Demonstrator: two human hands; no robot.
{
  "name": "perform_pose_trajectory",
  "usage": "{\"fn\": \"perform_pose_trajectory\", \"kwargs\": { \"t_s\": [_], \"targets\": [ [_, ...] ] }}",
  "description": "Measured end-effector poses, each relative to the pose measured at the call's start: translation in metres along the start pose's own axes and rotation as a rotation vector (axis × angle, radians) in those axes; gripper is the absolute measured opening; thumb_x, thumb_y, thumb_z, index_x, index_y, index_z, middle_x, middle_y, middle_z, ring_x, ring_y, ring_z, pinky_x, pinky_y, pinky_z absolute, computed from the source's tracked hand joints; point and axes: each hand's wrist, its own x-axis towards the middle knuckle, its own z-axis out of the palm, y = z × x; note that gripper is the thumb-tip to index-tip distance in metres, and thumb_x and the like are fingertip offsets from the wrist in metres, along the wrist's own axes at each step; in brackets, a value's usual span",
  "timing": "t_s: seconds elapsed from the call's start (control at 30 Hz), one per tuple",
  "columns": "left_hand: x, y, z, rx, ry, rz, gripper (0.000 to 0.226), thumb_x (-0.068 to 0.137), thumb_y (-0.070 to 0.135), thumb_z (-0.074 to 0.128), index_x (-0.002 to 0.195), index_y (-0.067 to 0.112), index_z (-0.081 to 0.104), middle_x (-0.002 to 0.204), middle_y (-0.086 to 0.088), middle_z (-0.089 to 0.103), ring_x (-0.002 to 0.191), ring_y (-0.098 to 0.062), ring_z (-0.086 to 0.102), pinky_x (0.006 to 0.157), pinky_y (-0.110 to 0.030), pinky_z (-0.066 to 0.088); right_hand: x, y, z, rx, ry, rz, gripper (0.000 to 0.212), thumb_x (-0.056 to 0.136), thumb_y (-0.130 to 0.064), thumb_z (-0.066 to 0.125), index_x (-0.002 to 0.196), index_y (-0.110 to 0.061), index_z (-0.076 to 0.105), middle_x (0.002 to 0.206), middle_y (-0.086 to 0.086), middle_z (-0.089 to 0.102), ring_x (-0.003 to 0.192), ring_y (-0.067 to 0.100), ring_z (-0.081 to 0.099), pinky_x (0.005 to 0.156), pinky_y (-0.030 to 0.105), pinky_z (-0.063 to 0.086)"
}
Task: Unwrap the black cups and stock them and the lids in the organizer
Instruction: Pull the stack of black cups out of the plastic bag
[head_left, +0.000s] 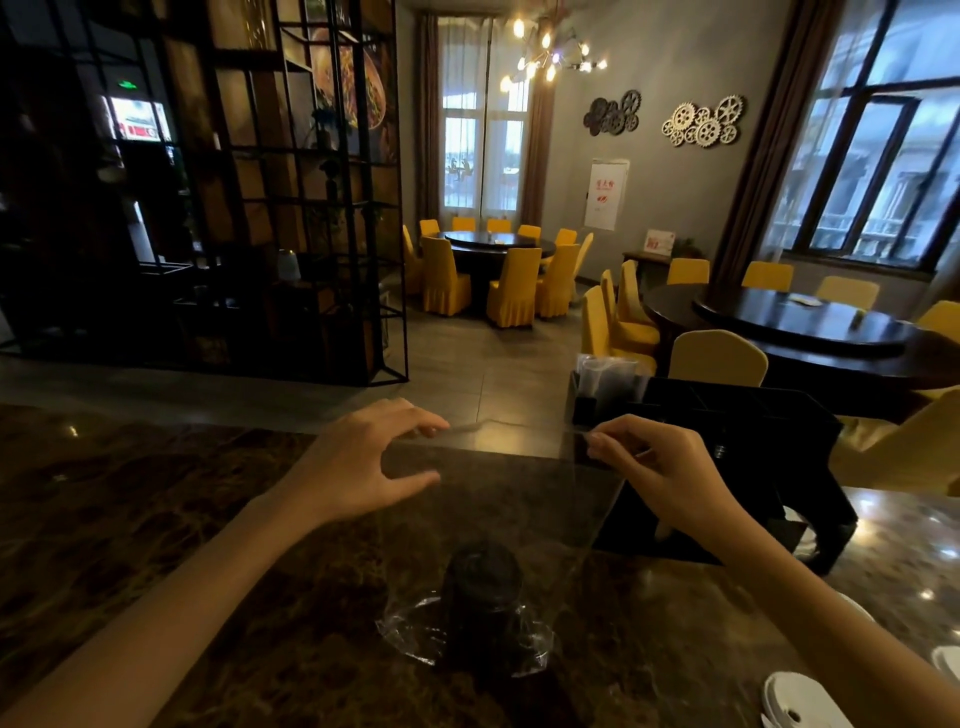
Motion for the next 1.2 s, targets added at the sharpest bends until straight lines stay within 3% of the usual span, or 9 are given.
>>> {"fn": "perform_pose_trajectory", "kwargs": {
  "t_s": [0.07,0.17,0.27,0.37,0.47,0.67,0.8,0.97,1.2],
  "targets": [
    [0.004,0.002,-0.002,-0.080,0.090,-0.021,0.032,0.088,0.034,0.072,0.118,0.036,0.063,0.109,0.020,0.063,0.101,0.006,0.061,0.087,-0.027,0.058,0.002,0.000,0.001,0.046,0.004,0.057,0.012,0.098,-0.026,0.066,0.107,-0.024,0.074,0.091,-0.010,0.076,0.087,-0.002,0.073,0.078,0.020,0.062],
    [0.008,0.006,-0.006,-0.085,0.257,-0.038,0.029,0.091,0.016,0.071,0.118,0.023,0.066,0.107,0.013,0.064,0.095,0.003,0.061,0.085,-0.024,0.057,0.003,0.000,0.002,0.070,0.036,0.095,0.016,0.097,-0.020,0.070,0.112,-0.025,0.071,0.095,-0.012,0.075,0.089,-0.003,0.071,0.076,0.019,0.062],
    [0.007,0.016,-0.011,0.066,0.393,0.094,0.024,0.088,0.013,0.069,0.112,0.012,0.066,0.106,0.001,0.063,0.094,-0.007,0.060,0.081,-0.022,0.055,0.000,0.000,0.002,-0.127,0.175,-0.104,0.030,0.088,-0.008,0.080,0.116,-0.016,0.072,0.108,-0.006,0.069,0.095,0.008,0.069,0.077,0.022,0.059],
    [0.008,0.031,-0.010,0.115,0.246,0.303,0.019,0.088,0.019,0.067,0.106,0.013,0.070,0.102,0.000,0.070,0.093,-0.009,0.065,0.081,-0.020,0.056,-0.004,-0.007,0.002,-0.383,0.162,-0.467,0.011,0.095,-0.012,0.070,0.104,-0.007,0.076,0.103,0.006,0.070,0.092,0.022,0.068,0.077,0.031,0.060],
    [0.016,0.042,-0.002,0.147,0.060,0.388,0.023,0.088,0.020,0.065,0.109,0.015,0.074,0.102,0.001,0.076,0.090,-0.008,0.071,0.079,-0.022,0.060,-0.004,-0.014,0.005,-0.454,-0.040,-0.581,0.022,0.099,-0.021,0.061,0.107,-0.008,0.077,0.106,0.007,0.072,0.093,0.023,0.070,0.076,0.032,0.062],
    [0.034,0.018,0.010,0.198,-0.061,0.116,0.046,0.098,0.011,0.059,0.141,0.027,0.055,0.131,0.003,0.067,0.112,-0.006,0.063,0.095,-0.017,0.042,0.010,-0.010,0.013,-0.462,-0.258,-0.315,0.034,0.100,-0.022,0.068,0.134,-0.020,0.066,0.137,0.000,0.065,0.114,0.020,0.071,0.094,0.036,0.061],
    [0.044,0.007,0.006,0.166,-0.213,0.009,0.033,0.098,0.020,0.062,0.127,0.035,0.063,0.115,0.012,0.071,0.078,0.017,0.054,0.088,-0.022,0.054,0.021,-0.005,0.016,-0.457,-0.337,-0.188,0.035,0.101,-0.036,0.065,0.135,-0.028,0.064,0.137,-0.006,0.064,0.109,0.013,0.070,0.093,0.032,0.059],
    [0.048,0.002,0.008,0.111,-0.355,-0.002,0.043,0.082,0.048,0.078,0.123,0.041,0.065,0.097,0.029,0.061,0.082,0.022,0.054,0.069,-0.007,0.041,0.027,-0.006,0.017,-0.508,-0.423,-0.165,0.056,0.086,-0.066,0.070,0.135,-0.043,0.059,0.122,-0.017,0.065,0.091,0.005,0.065,0.077,0.030,0.060],
    [0.034,0.001,0.016,0.033,-0.462,-0.063,0.081,0.069,0.059,0.082,0.141,0.037,0.053,0.132,0.016,0.063,0.118,0.001,0.056,0.103,-0.027,0.047,0.021,0.001,0.024,-0.437,-0.480,-0.163,0.090,0.071,-0.084,0.066,0.149,-0.051,0.036,0.130,-0.016,0.063,0.111,0.010,0.066,0.084,0.034,0.060]
  ]
}}
